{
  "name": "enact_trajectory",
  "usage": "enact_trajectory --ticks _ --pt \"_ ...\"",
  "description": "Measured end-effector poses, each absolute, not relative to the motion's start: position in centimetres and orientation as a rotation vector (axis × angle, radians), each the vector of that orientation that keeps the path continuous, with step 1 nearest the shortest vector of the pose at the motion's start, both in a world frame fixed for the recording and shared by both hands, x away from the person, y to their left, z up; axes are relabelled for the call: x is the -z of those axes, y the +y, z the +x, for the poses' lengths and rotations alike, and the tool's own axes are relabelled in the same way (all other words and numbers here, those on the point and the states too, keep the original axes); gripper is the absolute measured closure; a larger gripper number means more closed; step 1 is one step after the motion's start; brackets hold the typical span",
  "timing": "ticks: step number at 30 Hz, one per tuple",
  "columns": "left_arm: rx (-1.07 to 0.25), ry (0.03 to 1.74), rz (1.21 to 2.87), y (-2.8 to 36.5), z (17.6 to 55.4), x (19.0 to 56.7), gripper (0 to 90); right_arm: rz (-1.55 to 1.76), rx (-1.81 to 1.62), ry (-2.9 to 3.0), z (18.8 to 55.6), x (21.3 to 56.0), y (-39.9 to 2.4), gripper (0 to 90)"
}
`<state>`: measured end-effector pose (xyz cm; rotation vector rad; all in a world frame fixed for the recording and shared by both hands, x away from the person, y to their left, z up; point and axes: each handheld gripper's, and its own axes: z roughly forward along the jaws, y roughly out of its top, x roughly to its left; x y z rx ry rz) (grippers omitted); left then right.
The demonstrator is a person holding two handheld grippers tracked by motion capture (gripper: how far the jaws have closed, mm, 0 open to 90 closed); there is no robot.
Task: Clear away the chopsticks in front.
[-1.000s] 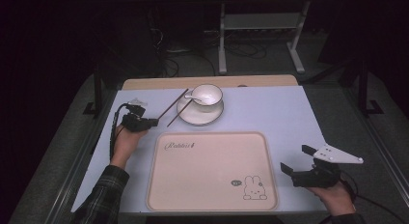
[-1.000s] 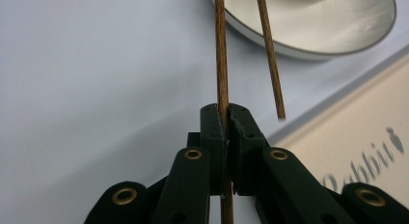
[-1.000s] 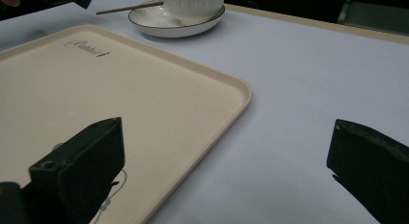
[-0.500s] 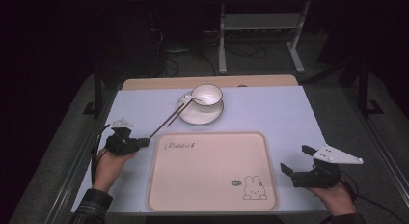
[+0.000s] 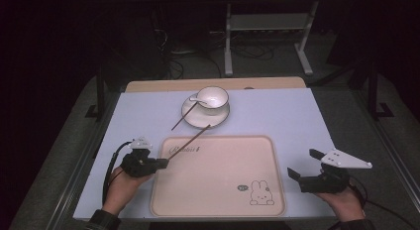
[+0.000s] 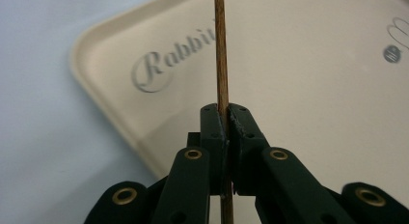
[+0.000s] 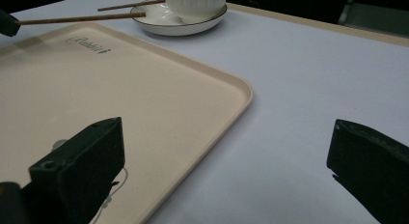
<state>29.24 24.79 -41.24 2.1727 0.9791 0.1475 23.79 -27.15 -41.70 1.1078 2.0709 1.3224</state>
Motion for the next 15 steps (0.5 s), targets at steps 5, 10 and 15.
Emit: enact_trajectory --ticks 5,10,15 --pt "-0.112 0.939 2.230 23.5 28.9 42.0 85.0 1.107 -1.320 2.073 23.8 41.7 -27.1 0.0" --pt "-0.112 0.944 2.260 23.3 29.1 42.5 85.0 1.108 -1.320 2.072 23.8 41.7 -27.1 0.0" --pt "-0.115 0.956 2.293 23.2 29.3 43.1 84.8 1.105 -1.318 2.075 23.8 41.7 -27.1 0.0"
